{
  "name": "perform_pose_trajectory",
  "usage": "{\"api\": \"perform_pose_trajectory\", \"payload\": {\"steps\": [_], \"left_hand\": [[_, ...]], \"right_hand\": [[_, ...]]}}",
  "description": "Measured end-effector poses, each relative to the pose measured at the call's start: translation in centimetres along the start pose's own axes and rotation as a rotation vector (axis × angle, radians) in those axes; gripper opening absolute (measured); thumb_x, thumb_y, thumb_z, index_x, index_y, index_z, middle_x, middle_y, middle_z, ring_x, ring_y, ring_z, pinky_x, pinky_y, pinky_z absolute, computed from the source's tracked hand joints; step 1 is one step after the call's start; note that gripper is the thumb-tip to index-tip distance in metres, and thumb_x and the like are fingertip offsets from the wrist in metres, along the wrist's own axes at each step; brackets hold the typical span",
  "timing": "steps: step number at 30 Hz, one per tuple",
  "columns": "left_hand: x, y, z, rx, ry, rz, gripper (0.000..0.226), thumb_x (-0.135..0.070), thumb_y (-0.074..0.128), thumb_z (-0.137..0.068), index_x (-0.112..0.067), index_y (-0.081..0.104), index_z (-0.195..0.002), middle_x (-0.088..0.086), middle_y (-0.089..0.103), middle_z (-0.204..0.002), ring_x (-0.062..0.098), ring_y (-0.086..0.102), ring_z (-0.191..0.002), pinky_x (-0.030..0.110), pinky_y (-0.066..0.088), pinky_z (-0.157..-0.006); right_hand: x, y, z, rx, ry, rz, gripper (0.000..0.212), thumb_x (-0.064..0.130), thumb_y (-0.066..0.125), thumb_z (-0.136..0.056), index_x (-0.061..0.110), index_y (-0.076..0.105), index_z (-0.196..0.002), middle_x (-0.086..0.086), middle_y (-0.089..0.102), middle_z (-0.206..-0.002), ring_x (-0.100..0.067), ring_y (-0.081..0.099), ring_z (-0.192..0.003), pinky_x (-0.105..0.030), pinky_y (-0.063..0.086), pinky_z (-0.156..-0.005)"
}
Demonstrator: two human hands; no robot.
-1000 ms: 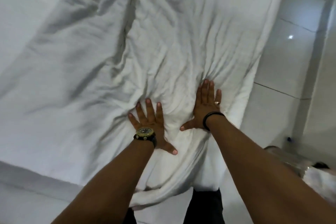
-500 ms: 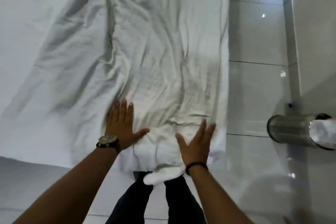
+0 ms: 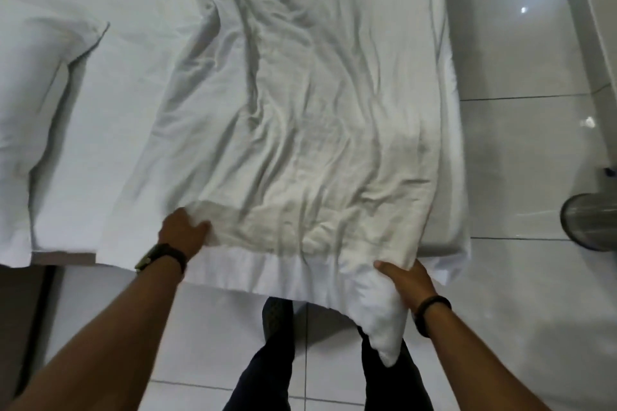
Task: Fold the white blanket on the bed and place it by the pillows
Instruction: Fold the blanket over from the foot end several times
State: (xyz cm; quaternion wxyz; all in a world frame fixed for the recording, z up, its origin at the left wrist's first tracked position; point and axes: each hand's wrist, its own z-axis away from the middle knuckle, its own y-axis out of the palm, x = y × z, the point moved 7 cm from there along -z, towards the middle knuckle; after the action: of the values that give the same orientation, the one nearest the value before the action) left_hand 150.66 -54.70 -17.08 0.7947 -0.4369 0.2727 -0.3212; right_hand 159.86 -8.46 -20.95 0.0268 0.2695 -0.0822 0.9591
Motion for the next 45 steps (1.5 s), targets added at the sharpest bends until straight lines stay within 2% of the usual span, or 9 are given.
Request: {"api": "perform_pose_trajectory", "payload": {"steps": [3, 6, 9, 13, 18, 25, 33, 42, 45], "left_hand": [[4.2, -1.8, -4.1, 0.026, -0.059, -0.010, 0.071, -0.040, 0.074, -0.082, 0.006, 0.051, -0.131, 0.031, 0.053, -0.134, 0.045, 0.051, -0.123, 0.046, 0.042, -0.102], [8.8, -3.5, -7.1, 0.050, -0.152, -0.062, 0.133, -0.086, 0.067, -0.049, -0.004, 0.033, -0.147, 0.027, 0.036, -0.150, 0.045, 0.038, -0.135, 0.053, 0.035, -0.111], [13.0, -4.6, -8.8, 0.076, -0.218, -0.100, 0.146, -0.088, 0.069, -0.046, -0.008, 0.011, -0.154, 0.022, 0.014, -0.161, 0.043, 0.016, -0.146, 0.059, 0.016, -0.118], [15.9, -6.1, -10.0, 0.120, -0.121, -0.001, 0.106, -0.080, 0.060, -0.069, 0.003, 0.051, -0.133, 0.031, 0.054, -0.133, 0.047, 0.052, -0.119, 0.049, 0.044, -0.098], [13.4, -4.8, -5.1, 0.133, 0.054, 0.138, 0.054, -0.041, 0.039, -0.102, 0.008, 0.057, -0.115, 0.035, 0.056, -0.124, 0.048, 0.053, -0.115, 0.044, 0.041, -0.095], [22.5, -5.1, 5.2, 0.167, -0.119, 0.406, 0.088, -0.072, 0.033, -0.084, 0.004, 0.063, -0.114, 0.029, 0.062, -0.117, 0.044, 0.058, -0.107, 0.040, 0.045, -0.090], [18.1, -5.7, 14.8, 0.166, 0.082, 0.486, 0.057, -0.063, 0.049, -0.089, -0.009, 0.067, -0.097, 0.012, 0.065, -0.093, 0.030, 0.059, -0.085, 0.037, 0.046, -0.075], [23.3, -9.0, 20.1, 0.058, -0.018, 0.433, 0.057, -0.056, 0.068, -0.082, -0.002, 0.064, -0.099, 0.021, 0.065, -0.090, 0.036, 0.060, -0.077, 0.038, 0.047, -0.062], [25.8, -6.9, 22.5, 0.129, -0.086, 0.323, 0.075, -0.058, 0.083, -0.063, -0.001, 0.067, -0.107, 0.019, 0.069, -0.098, 0.034, 0.063, -0.084, 0.041, 0.052, -0.074]], "right_hand": [[-2.5, 1.9, 1.5, -0.085, 0.047, -0.018, 0.043, 0.010, 0.069, -0.081, 0.007, 0.055, -0.122, -0.012, 0.060, -0.113, -0.028, 0.056, -0.100, -0.039, 0.047, -0.092], [-3.1, 4.0, 3.2, -0.182, 0.039, -0.037, 0.034, 0.012, 0.066, -0.073, 0.009, 0.052, -0.103, -0.016, 0.060, -0.106, -0.031, 0.056, -0.094, -0.042, 0.049, -0.088], [-3.4, 5.7, 4.1, -0.264, -0.028, -0.005, 0.045, 0.012, 0.063, -0.075, 0.005, 0.054, -0.118, -0.016, 0.061, -0.110, -0.030, 0.056, -0.096, -0.035, 0.044, -0.083], [-4.0, 6.9, 5.2, -0.459, -0.055, 0.032, 0.042, 0.000, 0.053, -0.086, 0.005, 0.053, -0.128, -0.019, 0.061, -0.123, -0.038, 0.058, -0.109, -0.040, 0.047, -0.094], [-0.8, 9.5, 8.9, -0.539, -0.139, 0.126, 0.033, 0.019, 0.049, -0.095, 0.009, 0.055, -0.126, -0.015, 0.061, -0.118, -0.031, 0.056, -0.103, -0.029, 0.040, -0.085], [-0.6, 0.4, 16.4, -0.705, -0.118, 0.384, 0.084, 0.077, 0.036, -0.079, 0.003, 0.065, -0.107, -0.027, 0.065, -0.111, -0.042, 0.060, -0.103, -0.038, 0.046, -0.084], [-0.6, -4.0, 19.5, -0.623, -0.169, 0.481, 0.068, 0.057, 0.041, -0.095, -0.005, 0.061, -0.114, -0.030, 0.061, -0.120, -0.043, 0.055, -0.113, -0.038, 0.041, -0.089], [-4.5, -10.9, 22.4, -0.552, -0.151, 0.445, 0.072, 0.055, 0.043, -0.095, -0.009, 0.052, -0.127, -0.030, 0.053, -0.133, -0.043, 0.049, -0.123, -0.039, 0.039, -0.100], [-8.6, -11.1, 22.3, -0.505, -0.088, 0.428, 0.072, 0.056, 0.042, -0.095, -0.007, 0.052, -0.129, -0.029, 0.054, -0.133, -0.043, 0.050, -0.122, -0.040, 0.039, -0.101]]}}
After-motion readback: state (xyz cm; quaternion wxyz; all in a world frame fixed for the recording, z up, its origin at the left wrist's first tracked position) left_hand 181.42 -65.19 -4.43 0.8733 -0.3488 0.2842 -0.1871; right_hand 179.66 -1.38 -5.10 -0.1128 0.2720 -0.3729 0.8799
